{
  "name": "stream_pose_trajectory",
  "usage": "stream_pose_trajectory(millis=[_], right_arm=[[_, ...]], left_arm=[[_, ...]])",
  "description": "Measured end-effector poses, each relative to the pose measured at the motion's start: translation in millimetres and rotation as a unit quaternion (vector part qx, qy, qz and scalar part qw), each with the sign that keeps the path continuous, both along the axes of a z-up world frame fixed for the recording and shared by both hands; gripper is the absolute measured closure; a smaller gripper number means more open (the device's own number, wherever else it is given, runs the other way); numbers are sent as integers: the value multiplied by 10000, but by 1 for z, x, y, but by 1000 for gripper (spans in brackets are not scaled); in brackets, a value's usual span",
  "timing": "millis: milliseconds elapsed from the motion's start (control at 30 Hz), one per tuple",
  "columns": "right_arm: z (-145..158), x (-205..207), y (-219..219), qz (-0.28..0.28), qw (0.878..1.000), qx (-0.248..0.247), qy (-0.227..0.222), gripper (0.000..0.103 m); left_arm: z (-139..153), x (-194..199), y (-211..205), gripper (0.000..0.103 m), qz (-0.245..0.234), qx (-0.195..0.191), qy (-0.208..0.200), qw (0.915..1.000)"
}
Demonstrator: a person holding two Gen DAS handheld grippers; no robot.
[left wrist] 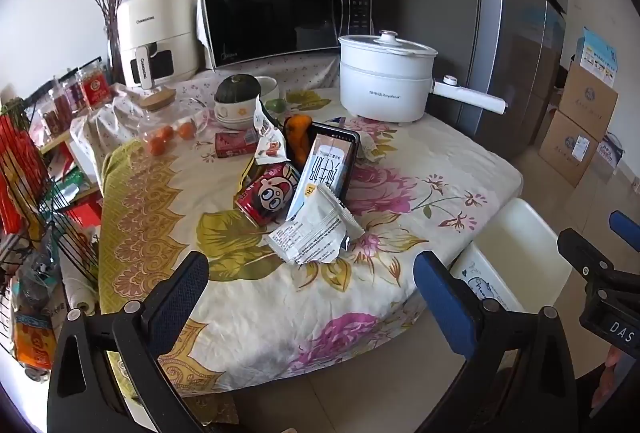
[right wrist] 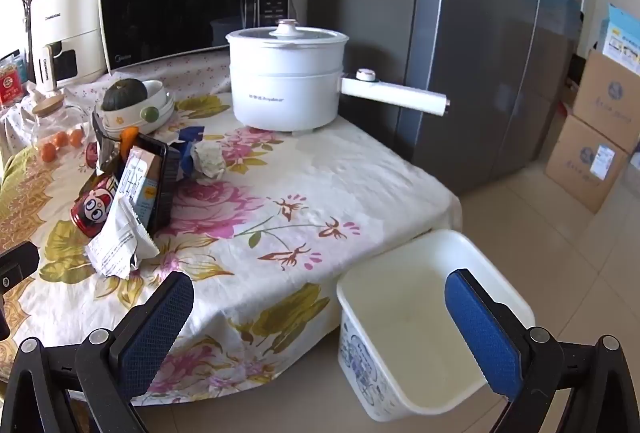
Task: Collect trash
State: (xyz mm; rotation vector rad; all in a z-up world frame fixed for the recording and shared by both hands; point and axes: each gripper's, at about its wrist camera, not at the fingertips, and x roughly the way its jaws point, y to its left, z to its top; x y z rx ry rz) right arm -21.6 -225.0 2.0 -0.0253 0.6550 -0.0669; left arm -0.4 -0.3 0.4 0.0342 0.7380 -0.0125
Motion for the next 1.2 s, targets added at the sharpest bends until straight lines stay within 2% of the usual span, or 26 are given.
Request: stream_pose_trajectory(millis=[300,500,1200], right_arm=[[-1,-1,2,8,9999,-144,55,0],[-3,0,2,21,9999,-91,62,0],[-2,0,2,-14,10000,-27,74,0]], left_arm=[[0,-8,-7,0,-60,99,-153,9998],[3,-2,-2,0,-6,-10,-77,10000],[4,-3,-2,0,-1,-33,-92,10000]])
